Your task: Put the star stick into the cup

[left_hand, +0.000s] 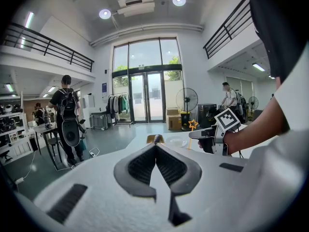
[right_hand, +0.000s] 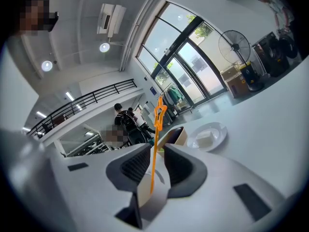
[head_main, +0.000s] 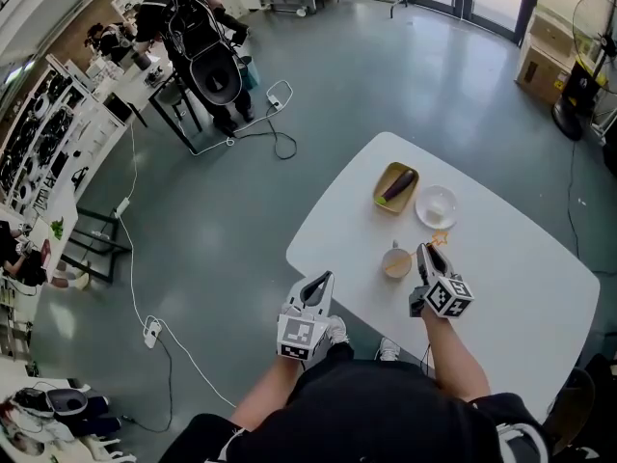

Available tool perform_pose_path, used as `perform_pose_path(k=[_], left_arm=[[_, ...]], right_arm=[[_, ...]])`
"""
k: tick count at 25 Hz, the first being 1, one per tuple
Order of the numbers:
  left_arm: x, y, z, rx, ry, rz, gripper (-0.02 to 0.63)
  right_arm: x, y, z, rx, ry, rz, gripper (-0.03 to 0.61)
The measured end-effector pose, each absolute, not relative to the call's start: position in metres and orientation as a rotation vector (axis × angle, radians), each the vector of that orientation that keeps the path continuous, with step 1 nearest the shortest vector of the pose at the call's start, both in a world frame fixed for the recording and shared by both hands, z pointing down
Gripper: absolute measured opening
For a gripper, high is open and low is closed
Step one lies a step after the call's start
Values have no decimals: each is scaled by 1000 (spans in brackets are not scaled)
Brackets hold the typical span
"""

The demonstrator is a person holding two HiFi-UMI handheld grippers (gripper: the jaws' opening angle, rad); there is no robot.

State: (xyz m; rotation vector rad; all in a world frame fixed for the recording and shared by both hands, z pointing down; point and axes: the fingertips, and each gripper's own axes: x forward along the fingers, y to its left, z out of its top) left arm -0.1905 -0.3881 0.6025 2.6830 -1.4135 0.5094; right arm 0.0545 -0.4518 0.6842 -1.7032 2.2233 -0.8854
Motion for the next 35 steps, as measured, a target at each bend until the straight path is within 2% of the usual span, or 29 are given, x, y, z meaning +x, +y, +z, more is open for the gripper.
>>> perform_pose_path(k=[15, 23, 27, 35], left_arm=[[-186, -396, 598, 2659, -1427, 469, 9], [-174, -402, 596, 2671, -1398, 435, 9], [-166, -403, 599, 2672, -1371, 419, 9], [-158, -405, 591, 2707, -1370, 391, 9]], right_arm=[[69, -423, 658, -1690, 2219, -853, 118], [62, -406, 620, -1696, 2279, -731, 70], [57, -403, 605, -1712, 2356, -645, 12], [42, -398, 581, -1751, 2544, -455, 6]])
